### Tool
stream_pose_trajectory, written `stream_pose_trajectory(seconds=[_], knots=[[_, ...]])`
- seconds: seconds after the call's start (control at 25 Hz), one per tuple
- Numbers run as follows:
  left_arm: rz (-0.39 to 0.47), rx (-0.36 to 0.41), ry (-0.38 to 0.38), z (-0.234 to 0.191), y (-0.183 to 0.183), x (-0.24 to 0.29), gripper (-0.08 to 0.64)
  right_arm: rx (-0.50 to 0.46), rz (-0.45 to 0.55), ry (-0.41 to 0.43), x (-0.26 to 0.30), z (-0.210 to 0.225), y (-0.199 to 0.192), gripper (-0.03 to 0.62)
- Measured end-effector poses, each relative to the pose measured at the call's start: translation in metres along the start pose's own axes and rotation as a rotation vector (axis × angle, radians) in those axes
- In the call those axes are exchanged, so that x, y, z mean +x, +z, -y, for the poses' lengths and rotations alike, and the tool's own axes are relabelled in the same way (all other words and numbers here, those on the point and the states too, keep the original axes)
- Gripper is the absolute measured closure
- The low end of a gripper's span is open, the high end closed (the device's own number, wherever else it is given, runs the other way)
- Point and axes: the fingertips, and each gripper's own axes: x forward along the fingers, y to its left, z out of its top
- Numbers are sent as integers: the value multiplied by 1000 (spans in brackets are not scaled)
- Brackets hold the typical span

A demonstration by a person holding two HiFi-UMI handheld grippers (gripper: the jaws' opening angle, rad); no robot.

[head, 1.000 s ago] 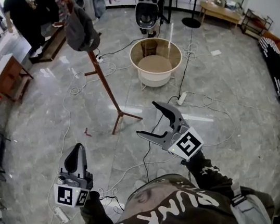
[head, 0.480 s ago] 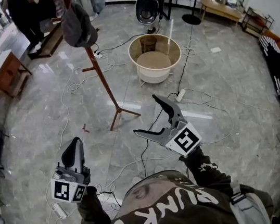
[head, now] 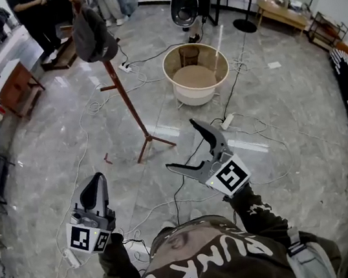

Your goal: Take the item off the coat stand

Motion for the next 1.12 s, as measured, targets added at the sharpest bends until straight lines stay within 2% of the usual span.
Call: stream_pose_trajectory(seconds=[0.28, 0.6, 1.12], knots=[[-19, 2, -4, 27, -4, 15, 555, 20, -1, 2, -21, 16, -9, 72], [-24, -5, 3, 15, -8, 24, 555, 34, -14, 2, -10, 26, -15, 72], [19, -32, -42, -87, -29, 85, 555, 10, -51, -56, 80, 80, -30, 72]])
